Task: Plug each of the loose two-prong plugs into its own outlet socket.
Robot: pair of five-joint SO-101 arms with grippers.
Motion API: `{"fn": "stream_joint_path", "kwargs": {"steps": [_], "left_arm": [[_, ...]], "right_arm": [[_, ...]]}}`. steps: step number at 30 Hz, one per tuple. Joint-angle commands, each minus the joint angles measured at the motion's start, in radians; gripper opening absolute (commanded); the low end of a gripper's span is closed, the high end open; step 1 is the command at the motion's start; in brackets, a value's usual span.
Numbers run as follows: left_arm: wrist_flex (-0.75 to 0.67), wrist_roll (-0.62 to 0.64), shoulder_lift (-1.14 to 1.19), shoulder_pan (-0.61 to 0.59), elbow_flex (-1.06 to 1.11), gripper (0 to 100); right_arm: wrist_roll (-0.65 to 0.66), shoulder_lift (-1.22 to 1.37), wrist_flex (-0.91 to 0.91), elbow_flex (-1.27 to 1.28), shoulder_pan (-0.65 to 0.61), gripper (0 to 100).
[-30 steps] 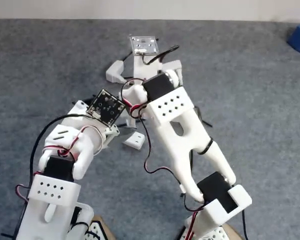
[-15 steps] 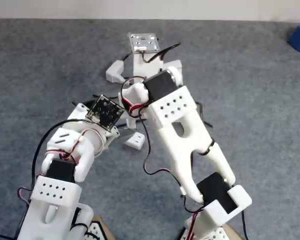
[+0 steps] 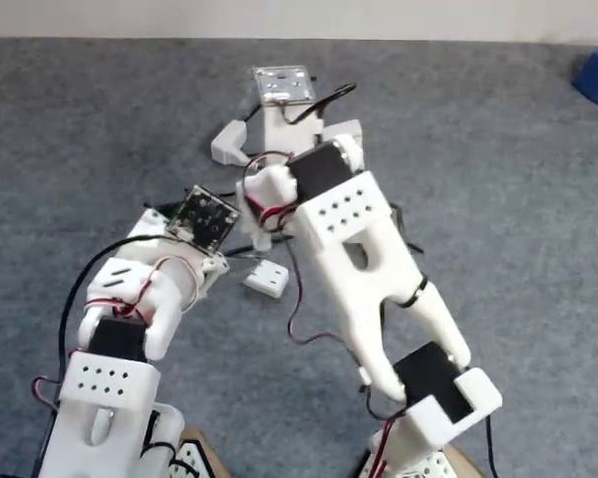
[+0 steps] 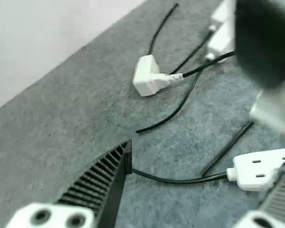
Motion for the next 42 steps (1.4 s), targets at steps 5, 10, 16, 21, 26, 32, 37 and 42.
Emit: {"fn": "stream_joint_path", "kwargs": {"steps": [5,10,16,21,26,32,37,42], "left_arm": [[0.081,0.003,-0.257,-0.028,0.085,44],[0.044,0.003,-0.318,-0.168,0.157,44],[0.005,0.005,-0.318,-0.249,0.18,44],[0.005,0.006,-0.318,-0.255,0.18,44],[0.005,0.008,-0.318,-0.271,0.177,44],[0.005,0.009,-0.318,-0.271,0.173,44],[0.002,0.011,-0.318,-0.271,0.168,44],[0.005,0.015,-0.22,-0.263,0.094,44]], "right_arm": [[0.015,0.007,-0.199,0.099,0.145,0.6],[0.009,-0.005,-0.197,0.147,0.156,0.6],[-0.043,-0.191,-0.246,0.348,0.058,0.6],[-0.083,-0.389,-0.424,0.642,0.056,0.6],[-0.087,-0.461,-0.565,0.877,0.064,0.6],[-0.089,-0.467,-0.616,0.898,0.064,0.6],[-0.089,-0.466,-0.65,0.901,0.061,0.6],[-0.029,-0.475,-0.57,0.88,0.093,0.6]]}}
